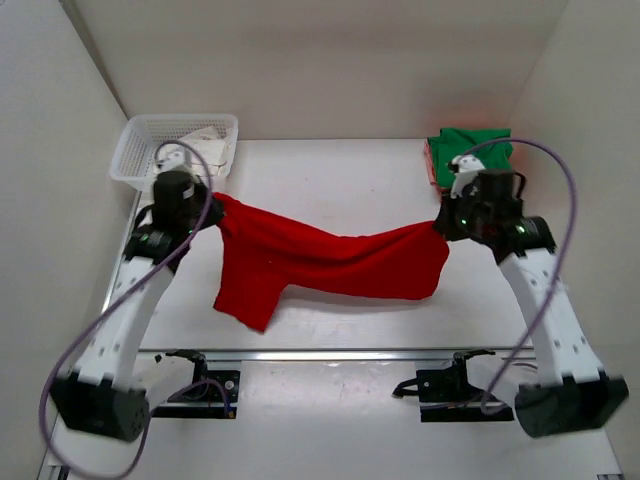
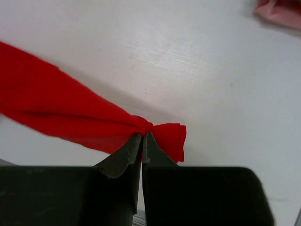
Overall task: Fold and stack the t-shirts
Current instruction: Flatten out the tshirt
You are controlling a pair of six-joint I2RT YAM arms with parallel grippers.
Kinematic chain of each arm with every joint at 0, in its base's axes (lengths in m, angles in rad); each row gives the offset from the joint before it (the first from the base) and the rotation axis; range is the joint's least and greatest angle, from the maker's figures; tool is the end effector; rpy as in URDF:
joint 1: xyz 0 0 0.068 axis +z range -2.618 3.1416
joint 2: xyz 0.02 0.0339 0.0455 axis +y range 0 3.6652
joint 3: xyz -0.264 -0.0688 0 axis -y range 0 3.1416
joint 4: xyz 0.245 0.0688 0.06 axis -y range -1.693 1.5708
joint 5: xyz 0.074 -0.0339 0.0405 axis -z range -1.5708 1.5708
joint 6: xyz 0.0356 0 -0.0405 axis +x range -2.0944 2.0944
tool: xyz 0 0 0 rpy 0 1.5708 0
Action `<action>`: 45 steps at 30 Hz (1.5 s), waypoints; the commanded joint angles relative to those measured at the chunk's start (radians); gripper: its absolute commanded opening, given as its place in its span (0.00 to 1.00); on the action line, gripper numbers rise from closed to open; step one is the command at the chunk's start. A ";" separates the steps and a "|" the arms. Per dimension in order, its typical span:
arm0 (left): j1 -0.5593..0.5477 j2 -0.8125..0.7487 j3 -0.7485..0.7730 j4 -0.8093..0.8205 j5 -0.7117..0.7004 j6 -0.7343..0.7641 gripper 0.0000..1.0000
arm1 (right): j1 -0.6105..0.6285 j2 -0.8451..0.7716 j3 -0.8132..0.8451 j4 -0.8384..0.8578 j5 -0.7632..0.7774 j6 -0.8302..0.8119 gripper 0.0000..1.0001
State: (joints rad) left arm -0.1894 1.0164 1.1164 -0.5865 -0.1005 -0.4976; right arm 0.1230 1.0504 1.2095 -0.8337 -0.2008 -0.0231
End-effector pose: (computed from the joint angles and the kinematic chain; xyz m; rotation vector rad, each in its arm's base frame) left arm 0.2124 -0.0371 0.3710 -0.3796 2.0351 -0.3218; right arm 0.2037 0.0323 0.3726 -0.2719 2.2276 0.2793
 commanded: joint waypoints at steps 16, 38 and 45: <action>0.018 0.286 -0.122 -0.072 -0.002 0.175 0.64 | -0.121 0.291 -0.111 0.237 0.230 0.166 0.48; -0.007 0.248 -0.437 0.013 0.019 0.142 0.65 | -0.164 0.048 -0.444 0.225 0.140 0.221 0.46; -0.009 0.304 -0.411 -0.042 0.001 0.172 0.60 | -0.192 0.036 -0.449 0.220 0.123 0.216 0.47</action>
State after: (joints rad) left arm -0.2001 1.3148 0.6827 -0.6044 -0.1040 -0.3500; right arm -0.0566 1.1152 0.7647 -0.6350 -0.0628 0.1947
